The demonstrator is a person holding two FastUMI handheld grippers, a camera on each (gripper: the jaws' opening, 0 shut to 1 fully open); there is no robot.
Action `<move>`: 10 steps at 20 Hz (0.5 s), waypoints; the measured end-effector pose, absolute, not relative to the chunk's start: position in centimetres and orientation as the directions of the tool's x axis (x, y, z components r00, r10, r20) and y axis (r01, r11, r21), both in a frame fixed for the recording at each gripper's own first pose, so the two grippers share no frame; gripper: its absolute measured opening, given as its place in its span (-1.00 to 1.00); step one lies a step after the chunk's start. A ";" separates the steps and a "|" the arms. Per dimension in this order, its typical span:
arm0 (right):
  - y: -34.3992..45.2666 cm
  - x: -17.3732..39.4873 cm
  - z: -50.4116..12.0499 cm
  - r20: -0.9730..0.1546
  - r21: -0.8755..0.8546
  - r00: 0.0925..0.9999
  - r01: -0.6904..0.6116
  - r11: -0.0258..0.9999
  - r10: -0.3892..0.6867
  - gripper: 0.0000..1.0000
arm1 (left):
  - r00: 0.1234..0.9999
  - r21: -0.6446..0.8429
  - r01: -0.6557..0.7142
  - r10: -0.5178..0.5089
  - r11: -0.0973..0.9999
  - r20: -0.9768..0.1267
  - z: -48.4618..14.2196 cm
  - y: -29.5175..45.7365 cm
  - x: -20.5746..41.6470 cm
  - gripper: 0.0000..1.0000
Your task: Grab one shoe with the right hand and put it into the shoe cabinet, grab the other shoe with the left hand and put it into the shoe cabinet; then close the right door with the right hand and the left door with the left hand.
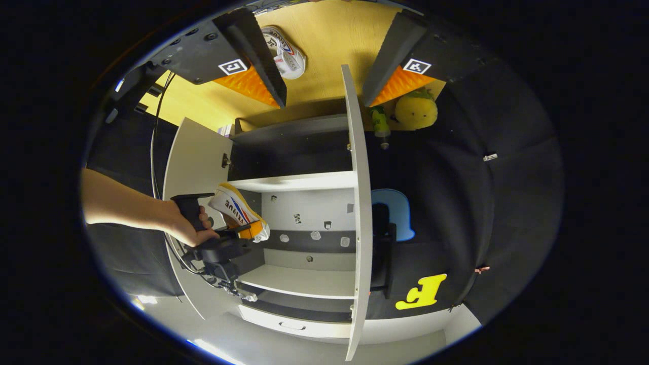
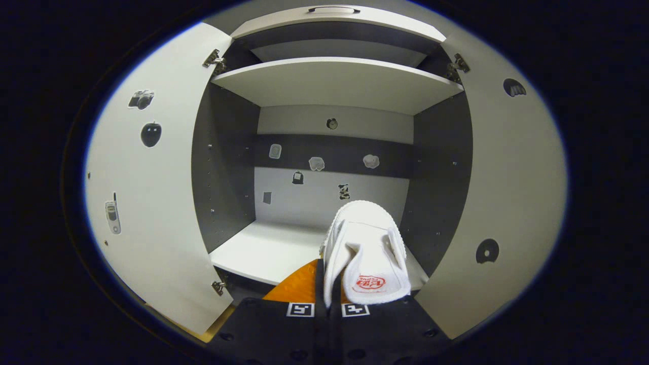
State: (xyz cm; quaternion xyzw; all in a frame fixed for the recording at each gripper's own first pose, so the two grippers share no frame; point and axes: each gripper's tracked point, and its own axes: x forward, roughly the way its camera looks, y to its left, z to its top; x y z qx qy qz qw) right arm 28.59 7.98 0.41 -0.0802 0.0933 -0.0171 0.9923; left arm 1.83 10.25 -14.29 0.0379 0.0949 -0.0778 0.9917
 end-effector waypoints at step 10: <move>5.4 42.6 -4.6 -0.302 -0.199 0.953 -0.043 0.979 -0.020 -0.99 | 0.978 0.016 0.002 0.002 1.000 -0.208 -14.7 7.0 3.0 0.92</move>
